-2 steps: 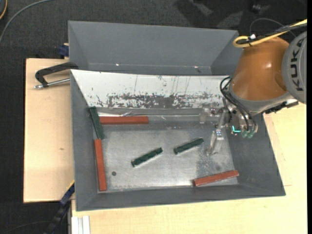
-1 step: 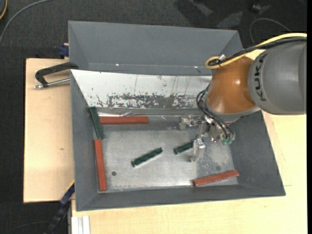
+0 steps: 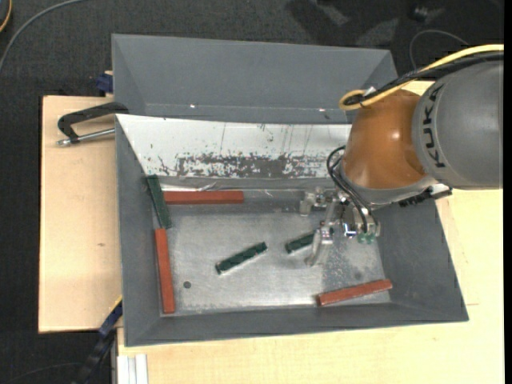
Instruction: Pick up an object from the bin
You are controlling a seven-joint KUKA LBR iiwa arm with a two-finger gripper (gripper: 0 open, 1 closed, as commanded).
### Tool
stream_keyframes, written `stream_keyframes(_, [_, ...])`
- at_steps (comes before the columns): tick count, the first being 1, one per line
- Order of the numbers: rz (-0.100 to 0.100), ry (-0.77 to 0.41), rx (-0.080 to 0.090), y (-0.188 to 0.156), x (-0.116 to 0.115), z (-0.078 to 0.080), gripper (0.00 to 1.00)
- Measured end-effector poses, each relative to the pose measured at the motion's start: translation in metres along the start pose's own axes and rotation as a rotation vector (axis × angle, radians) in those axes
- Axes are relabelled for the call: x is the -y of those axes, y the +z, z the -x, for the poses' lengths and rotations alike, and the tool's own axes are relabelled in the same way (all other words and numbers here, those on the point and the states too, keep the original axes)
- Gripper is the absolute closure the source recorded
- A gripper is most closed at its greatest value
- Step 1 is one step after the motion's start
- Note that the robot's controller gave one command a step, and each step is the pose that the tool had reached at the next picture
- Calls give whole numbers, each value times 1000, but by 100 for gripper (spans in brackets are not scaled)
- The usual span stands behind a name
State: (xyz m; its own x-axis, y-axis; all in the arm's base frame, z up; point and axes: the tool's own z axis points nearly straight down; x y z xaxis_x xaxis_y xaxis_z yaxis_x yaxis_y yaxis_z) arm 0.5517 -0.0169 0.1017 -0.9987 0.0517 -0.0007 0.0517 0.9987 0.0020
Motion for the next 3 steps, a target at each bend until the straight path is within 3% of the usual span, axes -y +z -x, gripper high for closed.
stream_keyframes(1, [-1, 133, -1, 1, 7, -10, 0])
stream_keyframes(2, [-1, 162, -5, 33, 3, -21, 0])
stream_keyframes(3, [-1, 162, -2, 32, 2, -20, 0])
